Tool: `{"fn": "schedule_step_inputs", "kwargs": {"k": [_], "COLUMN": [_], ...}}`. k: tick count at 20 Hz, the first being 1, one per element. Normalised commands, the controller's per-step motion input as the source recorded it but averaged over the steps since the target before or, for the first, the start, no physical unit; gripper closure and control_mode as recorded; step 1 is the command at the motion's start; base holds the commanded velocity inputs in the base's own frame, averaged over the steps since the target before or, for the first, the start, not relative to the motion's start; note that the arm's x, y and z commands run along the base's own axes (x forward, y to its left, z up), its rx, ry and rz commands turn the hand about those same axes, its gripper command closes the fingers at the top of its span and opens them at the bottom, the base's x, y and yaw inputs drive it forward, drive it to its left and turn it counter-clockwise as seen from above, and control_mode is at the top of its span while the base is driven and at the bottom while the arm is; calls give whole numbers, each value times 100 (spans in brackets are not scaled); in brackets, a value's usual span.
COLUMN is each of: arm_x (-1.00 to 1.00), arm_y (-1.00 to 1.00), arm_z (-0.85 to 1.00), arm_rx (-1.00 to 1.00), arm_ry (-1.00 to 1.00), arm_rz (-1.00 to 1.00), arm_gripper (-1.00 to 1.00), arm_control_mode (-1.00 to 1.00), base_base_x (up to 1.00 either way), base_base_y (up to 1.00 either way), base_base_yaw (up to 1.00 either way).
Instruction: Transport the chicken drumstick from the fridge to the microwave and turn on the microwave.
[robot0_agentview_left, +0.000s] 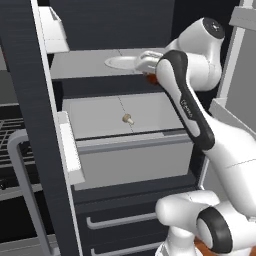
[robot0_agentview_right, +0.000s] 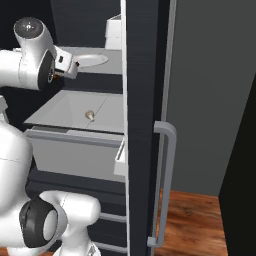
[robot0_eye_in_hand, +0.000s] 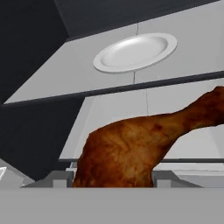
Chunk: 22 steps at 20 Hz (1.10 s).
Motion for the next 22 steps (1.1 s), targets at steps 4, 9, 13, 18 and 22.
{"fn": "schedule_step_inputs", "kwargs": {"k": [4, 9, 13, 18, 22], "arm_x": [-55, -57, -54, -49, -48], "arm_y": [-4, -11, -10, -9, -8], "arm_z": [0, 0, 0, 0, 0], "arm_rx": [0, 0, 0, -1, -3], "arm_ry": [0, 0, 0, 0, 0], "arm_rz": [4, 2, 1, 0, 0], "arm_gripper": [100, 100, 100, 100, 100], "arm_control_mode": [-100, -100, -100, -100, -100], "base_base_x": [0, 0, 0, 0, 0], "base_base_y": [0, 0, 0, 0, 0], "base_base_yaw": [0, 0, 0, 0, 0]}}
